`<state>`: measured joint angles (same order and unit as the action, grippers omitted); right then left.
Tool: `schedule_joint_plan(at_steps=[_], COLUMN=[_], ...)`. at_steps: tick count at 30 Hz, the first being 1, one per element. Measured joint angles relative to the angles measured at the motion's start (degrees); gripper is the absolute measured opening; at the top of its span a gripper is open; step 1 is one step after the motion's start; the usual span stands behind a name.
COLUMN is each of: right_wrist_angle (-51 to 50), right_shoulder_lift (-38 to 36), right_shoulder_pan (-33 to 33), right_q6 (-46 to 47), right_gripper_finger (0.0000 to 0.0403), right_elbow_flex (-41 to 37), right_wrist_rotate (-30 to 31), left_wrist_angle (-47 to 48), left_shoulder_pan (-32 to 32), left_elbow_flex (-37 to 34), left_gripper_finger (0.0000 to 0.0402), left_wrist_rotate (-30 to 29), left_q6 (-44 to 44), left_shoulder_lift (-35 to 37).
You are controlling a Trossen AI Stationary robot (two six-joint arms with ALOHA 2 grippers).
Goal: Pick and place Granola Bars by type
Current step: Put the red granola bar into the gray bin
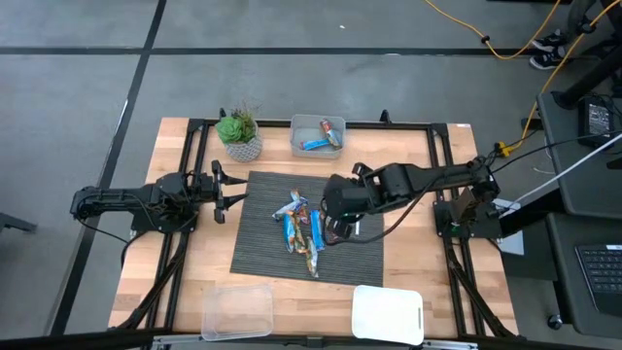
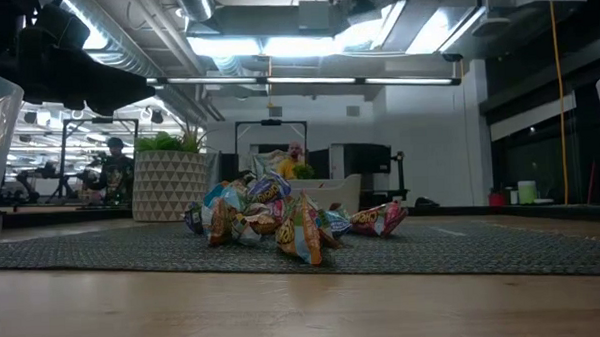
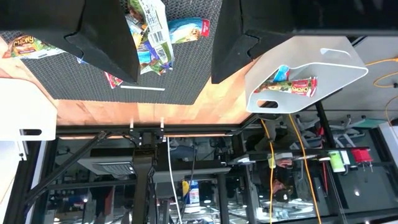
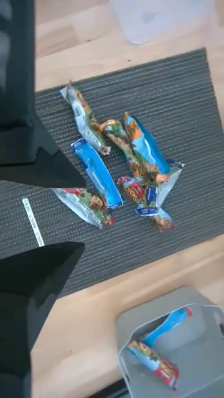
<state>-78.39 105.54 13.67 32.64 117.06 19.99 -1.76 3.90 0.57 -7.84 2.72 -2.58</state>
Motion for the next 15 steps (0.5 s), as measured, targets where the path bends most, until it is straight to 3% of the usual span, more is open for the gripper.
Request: schedule_joint_plan(at_steps=[7, 15], right_wrist_angle=[2.26, 11.11], right_shoulder_lift=[0.15, 0.22], right_shoulder_pan=[-0.13, -2.03], right_q6=[3.91, 6.66], right_gripper_finger=[0.0168, 0.0243], right_elbow_flex=[-8.11, -19.37], right_wrist_rotate=[-1.00, -8.77], left_wrist_angle=[0.00, 0.00], left_shoulder_pan=[0.00, 0.00], left_elbow_flex=[-0.01, -0.01], left_gripper_finger=[0.0190, 0.0189], left_wrist_rotate=[-0.02, 0.00], left_q6=[0.00, 0.00], left_shoulder_lift=[-0.01, -0.01])
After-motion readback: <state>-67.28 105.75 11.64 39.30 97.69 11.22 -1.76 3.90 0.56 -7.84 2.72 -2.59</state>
